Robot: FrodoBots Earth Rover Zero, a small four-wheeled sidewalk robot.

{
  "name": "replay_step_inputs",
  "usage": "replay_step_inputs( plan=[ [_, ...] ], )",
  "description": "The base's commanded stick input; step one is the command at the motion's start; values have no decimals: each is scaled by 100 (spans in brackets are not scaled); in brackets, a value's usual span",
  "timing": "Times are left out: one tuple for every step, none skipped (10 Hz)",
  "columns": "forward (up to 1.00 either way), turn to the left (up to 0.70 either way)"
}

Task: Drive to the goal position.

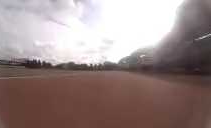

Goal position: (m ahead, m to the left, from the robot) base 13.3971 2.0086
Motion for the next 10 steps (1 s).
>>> replay_step_inputs(
  plan=[
    [70,0],
    [70,0],
    [70,0],
    [70,0],
    [70,0],
    [70,0],
    [70,0],
    [70,0],
    [70,0],
    [70,-35]
  ],
)
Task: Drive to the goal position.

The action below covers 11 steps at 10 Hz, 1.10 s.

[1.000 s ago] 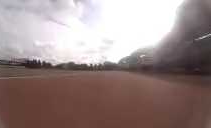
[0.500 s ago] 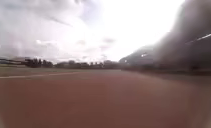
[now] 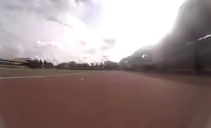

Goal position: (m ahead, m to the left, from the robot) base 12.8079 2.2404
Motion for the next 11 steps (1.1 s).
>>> replay_step_inputs(
  plan=[
    [70,-35],
    [70,-35],
    [70,-35],
    [70,-35],
    [70,-35],
    [70,-35],
    [70,-35],
    [70,-35],
    [70,-35],
    [70,-35],
    [70,0]
  ],
)
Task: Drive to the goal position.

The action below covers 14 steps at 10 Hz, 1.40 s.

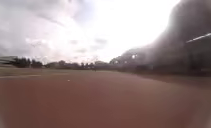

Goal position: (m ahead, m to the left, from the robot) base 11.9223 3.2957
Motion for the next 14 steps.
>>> replay_step_inputs(
  plan=[
    [70,0],
    [70,0],
    [70,0],
    [70,0],
    [70,0],
    [70,0],
    [70,0],
    [70,0],
    [70,0],
    [70,0],
    [70,0],
    [70,0],
    [70,0],
    [70,0]
  ],
)
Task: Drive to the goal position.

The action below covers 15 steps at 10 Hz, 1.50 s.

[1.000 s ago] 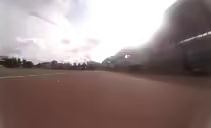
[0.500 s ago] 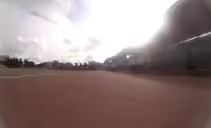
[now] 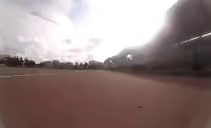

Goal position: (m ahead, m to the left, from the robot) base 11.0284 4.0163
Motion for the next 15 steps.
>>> replay_step_inputs(
  plan=[
    [70,0],
    [70,0],
    [70,0],
    [70,0],
    [70,0],
    [70,0],
    [70,0],
    [70,0],
    [70,0],
    [70,0],
    [70,0],
    [70,0],
    [70,0],
    [70,0],
    [70,0]
  ],
)
